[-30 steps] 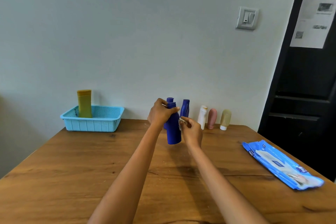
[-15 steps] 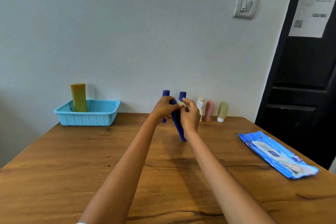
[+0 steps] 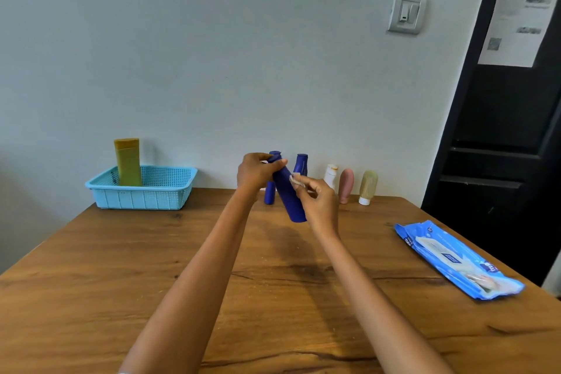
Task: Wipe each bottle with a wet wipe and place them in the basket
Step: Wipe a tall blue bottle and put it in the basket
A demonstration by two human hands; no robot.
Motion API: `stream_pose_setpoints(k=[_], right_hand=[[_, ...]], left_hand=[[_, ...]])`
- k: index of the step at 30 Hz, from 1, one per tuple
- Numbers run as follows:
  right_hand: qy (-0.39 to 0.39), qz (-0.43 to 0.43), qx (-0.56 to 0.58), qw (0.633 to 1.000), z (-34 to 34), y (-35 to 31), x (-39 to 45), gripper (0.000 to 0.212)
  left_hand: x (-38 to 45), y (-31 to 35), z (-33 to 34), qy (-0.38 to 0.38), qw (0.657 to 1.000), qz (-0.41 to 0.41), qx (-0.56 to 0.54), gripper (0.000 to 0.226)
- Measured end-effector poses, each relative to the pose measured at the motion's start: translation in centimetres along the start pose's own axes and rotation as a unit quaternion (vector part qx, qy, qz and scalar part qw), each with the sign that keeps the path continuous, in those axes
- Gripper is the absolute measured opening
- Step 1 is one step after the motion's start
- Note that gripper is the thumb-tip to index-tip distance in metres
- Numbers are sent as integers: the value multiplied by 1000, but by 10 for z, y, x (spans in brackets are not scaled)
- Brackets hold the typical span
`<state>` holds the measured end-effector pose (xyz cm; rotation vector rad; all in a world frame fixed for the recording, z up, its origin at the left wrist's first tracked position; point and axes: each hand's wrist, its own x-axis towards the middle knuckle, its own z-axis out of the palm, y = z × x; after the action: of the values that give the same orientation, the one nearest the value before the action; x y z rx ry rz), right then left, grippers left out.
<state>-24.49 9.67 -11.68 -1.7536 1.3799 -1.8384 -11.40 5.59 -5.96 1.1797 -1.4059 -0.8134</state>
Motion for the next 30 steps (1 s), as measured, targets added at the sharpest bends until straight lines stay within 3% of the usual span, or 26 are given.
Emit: stream_pose_setpoints(k=[6, 11, 13, 22, 26, 30], right_hand=[[17, 32, 3, 999, -2, 2, -1, 24], [4, -71, -33, 997, 7, -27, 11, 23], [10, -73, -33, 997, 4, -21, 9, 25], [26, 133, 12, 991, -8, 13, -11, 23], [41, 184, 120, 975, 6, -6, 5, 14], [-4, 213, 202, 956, 38, -38, 23, 15]], left_hand=[[0, 2, 0, 58, 998, 7, -5, 41], [-2, 8, 4, 77, 996, 0, -38, 41], [-1, 11, 1, 85, 995, 1, -53, 46], [4, 8, -19, 138, 986, -6, -90, 50], [1, 12, -30, 167, 985, 44, -16, 41], [3, 24, -59, 178, 978, 91, 53, 33]])
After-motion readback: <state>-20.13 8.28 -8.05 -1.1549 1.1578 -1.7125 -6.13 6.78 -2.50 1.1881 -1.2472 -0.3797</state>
